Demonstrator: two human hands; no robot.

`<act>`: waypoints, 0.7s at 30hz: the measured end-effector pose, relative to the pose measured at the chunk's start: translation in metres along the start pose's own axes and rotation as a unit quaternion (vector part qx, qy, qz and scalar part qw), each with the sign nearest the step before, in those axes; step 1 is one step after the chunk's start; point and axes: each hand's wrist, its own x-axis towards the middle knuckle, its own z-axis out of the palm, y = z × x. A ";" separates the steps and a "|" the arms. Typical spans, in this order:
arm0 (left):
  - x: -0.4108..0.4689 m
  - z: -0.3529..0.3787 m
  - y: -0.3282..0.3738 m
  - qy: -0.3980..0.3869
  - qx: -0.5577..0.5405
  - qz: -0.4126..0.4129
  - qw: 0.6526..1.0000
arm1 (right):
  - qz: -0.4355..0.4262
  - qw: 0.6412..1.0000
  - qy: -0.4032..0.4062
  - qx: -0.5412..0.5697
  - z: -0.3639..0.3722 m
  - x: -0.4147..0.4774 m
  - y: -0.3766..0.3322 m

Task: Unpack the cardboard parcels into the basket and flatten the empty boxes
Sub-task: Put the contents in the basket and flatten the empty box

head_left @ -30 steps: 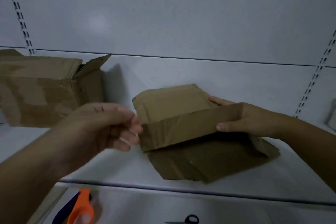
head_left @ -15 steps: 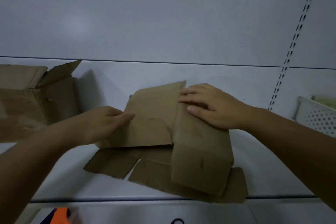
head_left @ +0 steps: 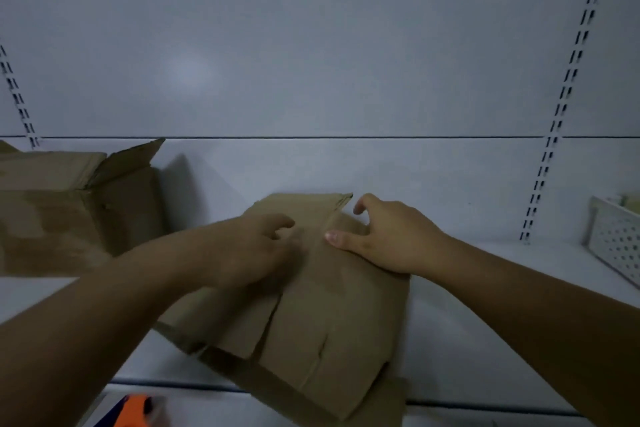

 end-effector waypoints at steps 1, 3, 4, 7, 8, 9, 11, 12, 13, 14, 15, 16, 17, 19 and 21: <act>0.002 0.004 0.011 -0.032 0.006 0.004 0.999 | -0.024 0.999 0.023 -0.010 -0.002 -0.005 -0.001; 0.008 0.019 0.019 -0.063 0.021 0.030 0.997 | -0.071 0.997 0.040 0.009 -0.012 -0.016 0.000; 0.010 0.023 0.018 -0.051 0.015 0.041 0.998 | -0.086 0.994 0.004 0.061 -0.018 -0.022 0.004; 0.017 0.032 0.007 -0.009 -0.015 0.069 0.997 | -0.089 0.932 -0.218 0.274 -0.035 -0.040 0.018; 0.018 0.037 0.005 0.000 0.008 0.080 0.997 | -0.106 0.926 -0.249 0.265 -0.034 -0.045 0.026; 0.020 0.043 0.003 0.006 0.044 0.094 0.995 | -0.133 0.940 -0.242 0.200 -0.031 -0.047 0.037; 0.022 0.049 0.002 0.005 0.081 0.111 0.990 | -0.186 0.964 -0.182 0.049 -0.020 -0.048 0.057; 0.022 0.051 0.002 0.001 0.076 0.112 0.991 | -0.205 0.966 -0.154 0.027 -0.014 -0.048 0.065; 0.023 0.052 0.003 0.003 0.073 0.117 0.991 | -0.228 0.964 -0.127 0.045 -0.009 -0.049 0.070; 0.023 0.052 0.003 0.012 0.075 0.113 0.991 | -0.250 0.961 -0.098 0.071 -0.006 -0.048 0.073; 0.025 0.052 0.003 0.032 0.085 0.110 0.990 | -0.265 0.958 -0.072 0.089 -0.003 -0.045 0.073; 0.026 0.051 0.004 0.051 0.092 0.098 0.990 | -0.271 0.956 -0.050 0.104 0.000 -0.040 0.072; 0.027 0.049 0.007 0.061 0.085 0.092 0.990 | -0.273 0.955 -0.026 0.113 0.003 -0.036 0.070; 0.026 0.044 0.015 0.049 0.005 0.075 0.996 | -0.269 0.955 0.048 0.112 0.009 -0.028 0.064; 0.025 0.039 0.028 0.028 -0.075 0.053 0.995 | -0.258 0.953 0.105 0.119 0.014 -0.023 0.061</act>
